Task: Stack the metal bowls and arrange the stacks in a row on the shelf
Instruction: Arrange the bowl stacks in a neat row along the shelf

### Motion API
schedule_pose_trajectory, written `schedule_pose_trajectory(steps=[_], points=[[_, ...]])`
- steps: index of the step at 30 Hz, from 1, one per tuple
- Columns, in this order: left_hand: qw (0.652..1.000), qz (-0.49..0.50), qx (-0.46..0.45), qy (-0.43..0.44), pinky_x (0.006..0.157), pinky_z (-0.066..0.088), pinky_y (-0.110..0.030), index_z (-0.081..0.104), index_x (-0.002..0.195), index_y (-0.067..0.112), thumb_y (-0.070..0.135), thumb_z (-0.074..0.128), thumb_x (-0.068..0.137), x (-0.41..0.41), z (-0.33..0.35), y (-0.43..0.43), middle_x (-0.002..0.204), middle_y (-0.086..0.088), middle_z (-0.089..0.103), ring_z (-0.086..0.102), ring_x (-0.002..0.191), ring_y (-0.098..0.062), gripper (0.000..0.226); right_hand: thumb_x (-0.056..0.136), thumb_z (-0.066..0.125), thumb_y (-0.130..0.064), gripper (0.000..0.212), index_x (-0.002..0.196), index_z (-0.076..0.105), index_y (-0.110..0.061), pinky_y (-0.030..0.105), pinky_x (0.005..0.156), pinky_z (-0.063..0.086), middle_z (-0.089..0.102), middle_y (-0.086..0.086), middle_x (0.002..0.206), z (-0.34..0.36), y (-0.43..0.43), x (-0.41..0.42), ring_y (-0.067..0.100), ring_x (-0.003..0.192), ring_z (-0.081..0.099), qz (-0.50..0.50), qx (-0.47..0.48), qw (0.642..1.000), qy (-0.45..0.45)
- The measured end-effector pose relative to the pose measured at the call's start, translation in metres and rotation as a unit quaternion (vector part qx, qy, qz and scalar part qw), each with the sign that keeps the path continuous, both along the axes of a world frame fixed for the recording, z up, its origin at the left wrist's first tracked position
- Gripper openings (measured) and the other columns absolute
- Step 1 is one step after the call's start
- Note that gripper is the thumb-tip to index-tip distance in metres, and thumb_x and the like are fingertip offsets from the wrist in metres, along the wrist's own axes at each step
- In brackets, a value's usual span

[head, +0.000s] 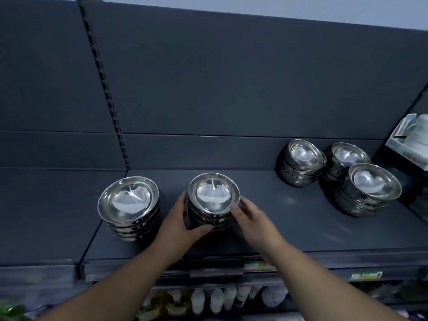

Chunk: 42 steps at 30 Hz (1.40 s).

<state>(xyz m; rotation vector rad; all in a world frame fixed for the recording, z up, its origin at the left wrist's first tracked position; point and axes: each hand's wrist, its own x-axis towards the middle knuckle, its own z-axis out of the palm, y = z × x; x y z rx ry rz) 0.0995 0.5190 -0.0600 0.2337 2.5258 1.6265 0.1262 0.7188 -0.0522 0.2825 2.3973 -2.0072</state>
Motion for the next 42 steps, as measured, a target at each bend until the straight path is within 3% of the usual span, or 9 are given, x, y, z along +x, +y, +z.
schedule_pose_trajectory(steps=[4, 7, 14, 18, 23, 28, 32, 36, 42], points=[[0.999, 0.009, -0.019, 0.039, 0.116, 0.03, -0.035, 0.015, 0.152, 0.033, 0.039, 0.085, 0.068, 0.001, 0.011, 0.001, 0.153, 0.011, 0.033, 0.033, 0.139, -0.008, 0.11, 0.092, 0.063, -0.033, 0.045, 0.136, 0.053, -0.031, 0.009, 0.093, 0.044, 0.066, -0.027, 0.113, 0.008, -0.001, 0.001, -0.013, 0.109, 0.059, -0.016, 0.026, 0.999, 0.033], [0.999, 0.009, -0.015, 0.045, 0.115, 0.032, -0.031, 0.02, 0.152, 0.03, 0.039, 0.081, 0.072, 0.002, 0.014, 0.002, 0.151, 0.011, 0.037, 0.036, 0.137, -0.005, 0.101, 0.093, 0.063, -0.026, 0.042, 0.134, 0.052, -0.031, 0.001, 0.085, 0.044, 0.065, -0.027, 0.114, 0.012, -0.002, 0.002, -0.017, 0.103, 0.06, -0.012, 0.029, 0.998, 0.048], [0.998, 0.018, -0.032, 0.055, 0.114, 0.031, -0.029, 0.02, 0.151, 0.028, 0.042, 0.08, 0.072, 0.005, 0.019, 0.002, 0.152, 0.008, 0.037, 0.035, 0.137, -0.007, 0.1, 0.094, 0.063, -0.024, 0.051, 0.141, 0.047, -0.026, 0.007, 0.091, 0.045, 0.065, -0.024, 0.115, 0.011, -0.004, 0.0, -0.015, 0.103, 0.062, -0.011, 0.027, 0.999, 0.043], [0.994, 0.035, -0.054, 0.083, 0.114, 0.021, -0.026, 0.012, 0.153, 0.026, 0.047, 0.078, 0.073, 0.009, 0.031, 0.002, 0.159, 0.007, 0.022, 0.022, 0.144, -0.009, 0.106, 0.093, 0.062, -0.036, 0.067, 0.151, 0.033, -0.021, 0.016, 0.101, 0.041, 0.053, -0.006, 0.14, 0.018, 0.0, 0.003, -0.003, 0.114, 0.057, -0.043, 0.045, 0.998, 0.007], [0.965, 0.024, -0.119, 0.234, 0.115, 0.016, -0.025, 0.028, 0.149, 0.024, 0.042, 0.072, 0.08, 0.01, 0.062, 0.024, 0.157, 0.008, 0.023, 0.017, 0.145, -0.01, 0.084, 0.091, 0.064, -0.042, 0.058, 0.142, 0.05, -0.019, 0.028, 0.107, 0.042, 0.06, 0.0, 0.135, 0.028, 0.034, 0.014, 0.01, 0.12, 0.058, -0.122, 0.105, 0.987, 0.004], [0.939, -0.019, -0.144, 0.313, 0.11, 0.03, -0.031, 0.051, 0.136, 0.022, 0.031, 0.072, 0.081, 0.008, 0.077, 0.074, 0.151, 0.004, 0.035, 0.032, 0.14, -0.016, 0.06, 0.086, 0.07, -0.04, 0.043, 0.123, 0.067, -0.017, 0.033, 0.101, 0.049, 0.071, -0.002, 0.117, 0.047, 0.095, 0.024, 0.013, 0.108, 0.065, -0.201, 0.165, 0.965, 0.024], [0.943, -0.065, -0.157, 0.288, 0.108, 0.02, -0.018, 0.051, 0.137, 0.022, 0.028, 0.07, 0.083, 0.005, 0.076, 0.136, 0.152, 0.004, 0.033, 0.031, 0.14, -0.015, 0.057, 0.085, 0.072, -0.037, 0.033, 0.112, 0.072, -0.018, 0.024, 0.092, 0.048, 0.072, -0.006, 0.105, 0.067, 0.156, 0.04, 0.011, 0.101, 0.065, -0.251, 0.207, 0.942, 0.077], [0.955, -0.101, -0.166, 0.224, 0.111, 0.025, -0.024, 0.048, 0.139, 0.021, 0.031, 0.07, 0.083, 0.002, 0.066, 0.21, 0.154, 0.001, 0.03, 0.032, 0.14, -0.017, 0.06, 0.084, 0.073, -0.035, 0.032, 0.112, 0.071, -0.02, 0.019, 0.087, 0.04, 0.065, -0.01, 0.107, 0.079, 0.231, 0.055, 0.009, 0.105, 0.059, -0.282, 0.265, 0.914, 0.12], [0.973, -0.102, -0.153, 0.136, 0.108, 0.023, -0.018, 0.045, 0.14, 0.018, 0.039, 0.072, 0.082, -0.002, 0.049, 0.317, 0.149, -0.002, 0.038, 0.037, 0.136, -0.015, 0.067, 0.087, 0.066, -0.048, 0.059, 0.136, 0.053, -0.019, 0.024, 0.101, 0.036, 0.053, 0.001, 0.138, 0.07, 0.334, 0.063, 0.018, 0.13, 0.047, -0.246, 0.28, 0.927, 0.039]])
